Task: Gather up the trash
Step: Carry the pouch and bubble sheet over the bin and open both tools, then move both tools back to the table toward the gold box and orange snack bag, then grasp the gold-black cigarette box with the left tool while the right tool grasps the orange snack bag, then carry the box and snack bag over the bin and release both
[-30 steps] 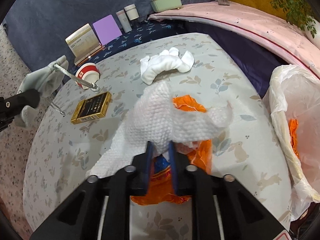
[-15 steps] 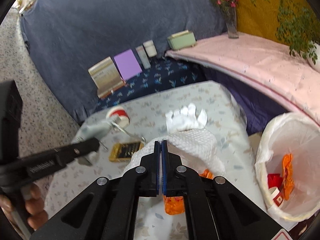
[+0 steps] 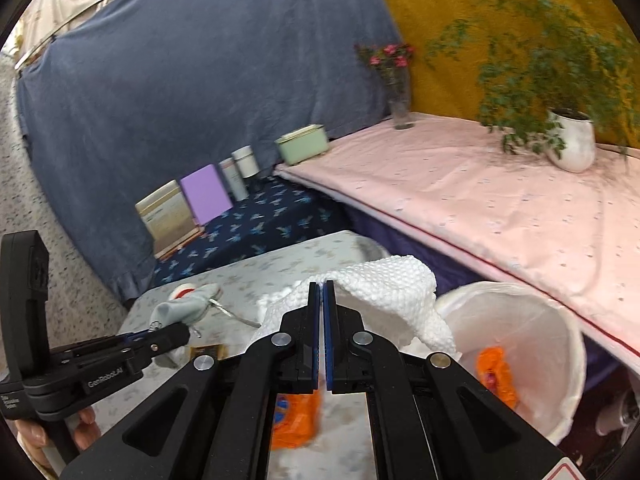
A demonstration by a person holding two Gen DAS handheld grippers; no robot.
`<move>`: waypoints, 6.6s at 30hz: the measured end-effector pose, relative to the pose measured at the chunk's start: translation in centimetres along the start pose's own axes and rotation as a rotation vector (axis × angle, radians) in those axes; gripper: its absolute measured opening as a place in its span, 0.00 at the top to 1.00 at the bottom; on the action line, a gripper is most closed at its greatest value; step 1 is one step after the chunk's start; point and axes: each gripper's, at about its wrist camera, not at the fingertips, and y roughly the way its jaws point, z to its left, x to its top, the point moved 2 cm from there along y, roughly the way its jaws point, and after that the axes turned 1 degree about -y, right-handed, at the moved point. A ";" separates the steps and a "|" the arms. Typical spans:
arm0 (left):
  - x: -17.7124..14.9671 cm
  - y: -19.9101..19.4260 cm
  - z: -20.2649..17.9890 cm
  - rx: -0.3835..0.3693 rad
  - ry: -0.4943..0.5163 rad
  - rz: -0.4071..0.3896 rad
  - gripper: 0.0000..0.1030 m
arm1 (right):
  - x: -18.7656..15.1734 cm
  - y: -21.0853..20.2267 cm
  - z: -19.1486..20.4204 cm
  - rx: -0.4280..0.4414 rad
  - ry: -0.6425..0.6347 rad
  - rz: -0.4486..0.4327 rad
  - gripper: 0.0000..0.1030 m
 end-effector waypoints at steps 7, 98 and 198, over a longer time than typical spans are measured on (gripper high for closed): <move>-0.4 3.2 -6.4 -0.080 0.094 0.054 0.91 | -0.6 -1.1 -5.9 -0.136 0.044 0.001 0.98; -5.3 10.7 18.0 0.397 -0.193 0.216 0.08 | -13.6 14.8 8.1 -0.016 -0.104 0.392 0.42; -0.1 6.0 -10.6 -0.039 0.092 0.041 0.09 | -1.3 -3.4 -10.6 -0.306 0.080 -0.045 0.64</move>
